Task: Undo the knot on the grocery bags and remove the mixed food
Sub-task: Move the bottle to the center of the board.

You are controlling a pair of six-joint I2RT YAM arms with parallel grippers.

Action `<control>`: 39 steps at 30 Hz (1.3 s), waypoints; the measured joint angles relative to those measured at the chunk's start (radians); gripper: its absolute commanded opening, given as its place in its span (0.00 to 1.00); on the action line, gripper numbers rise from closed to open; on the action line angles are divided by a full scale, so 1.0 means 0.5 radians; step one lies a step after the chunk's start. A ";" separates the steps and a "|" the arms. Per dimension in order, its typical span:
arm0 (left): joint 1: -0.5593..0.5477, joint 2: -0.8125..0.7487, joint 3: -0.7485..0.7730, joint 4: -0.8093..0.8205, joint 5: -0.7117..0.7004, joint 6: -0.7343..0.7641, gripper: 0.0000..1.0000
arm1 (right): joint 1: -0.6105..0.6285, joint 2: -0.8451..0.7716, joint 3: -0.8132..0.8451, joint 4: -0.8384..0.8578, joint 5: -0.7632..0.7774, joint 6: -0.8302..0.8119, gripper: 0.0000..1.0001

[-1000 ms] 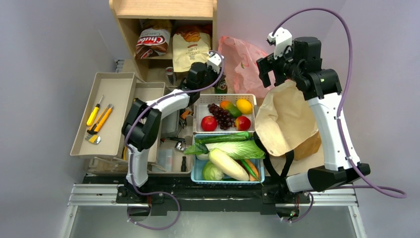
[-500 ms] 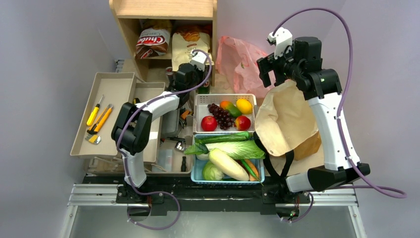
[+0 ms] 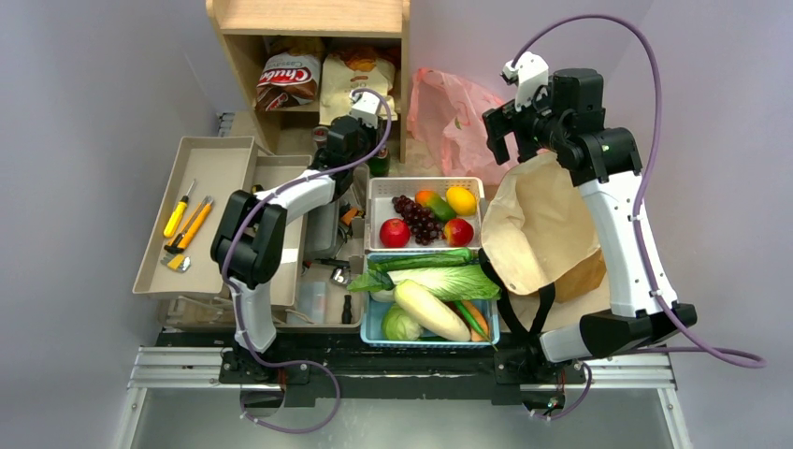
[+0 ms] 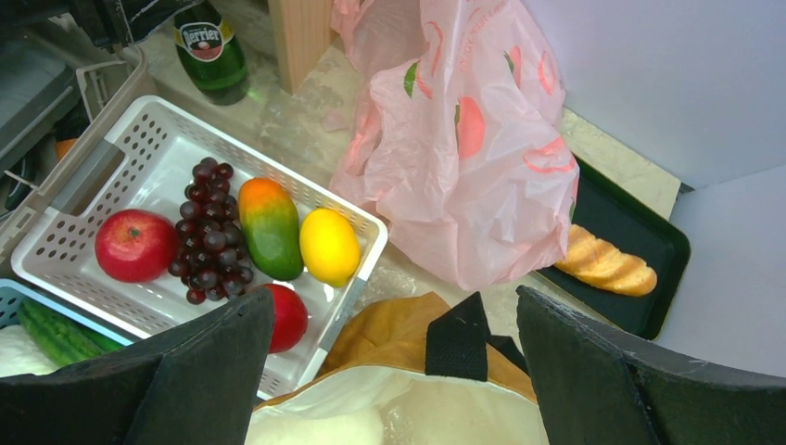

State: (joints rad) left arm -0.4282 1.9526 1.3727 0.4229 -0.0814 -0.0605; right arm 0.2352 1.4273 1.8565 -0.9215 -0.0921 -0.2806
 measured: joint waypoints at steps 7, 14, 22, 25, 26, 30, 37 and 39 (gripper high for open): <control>0.002 -0.002 -0.001 0.008 0.005 -0.014 0.55 | 0.000 0.002 0.000 0.001 -0.005 0.000 0.99; 0.002 -0.103 -0.092 0.005 0.012 -0.028 0.58 | -0.002 0.001 0.000 0.002 -0.008 0.000 0.99; 0.001 -0.298 -0.278 -0.046 0.034 -0.072 0.64 | -0.002 -0.003 -0.004 0.002 -0.008 0.000 0.99; 0.000 -0.354 -0.327 -0.132 0.034 -0.105 0.56 | -0.002 -0.011 -0.024 0.002 -0.008 -0.001 0.99; -0.001 -0.375 -0.339 -0.180 0.042 -0.117 0.51 | -0.002 -0.014 -0.030 0.000 -0.008 -0.001 0.99; -0.001 -0.515 -0.413 -0.412 0.185 -0.155 0.29 | -0.002 -0.027 -0.050 0.002 -0.008 -0.001 0.99; -0.095 -0.764 -0.353 -1.093 0.594 0.146 0.07 | -0.002 -0.069 -0.070 0.002 -0.008 0.001 0.99; -0.136 -0.678 -0.140 -1.375 0.690 0.361 0.04 | -0.002 -0.088 -0.083 0.002 -0.008 0.002 0.99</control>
State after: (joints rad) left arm -0.4961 1.6135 1.3029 -0.2646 0.2634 0.1200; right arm 0.2344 1.3834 1.8149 -0.9203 -0.0963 -0.2794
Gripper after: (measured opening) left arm 0.081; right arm 0.987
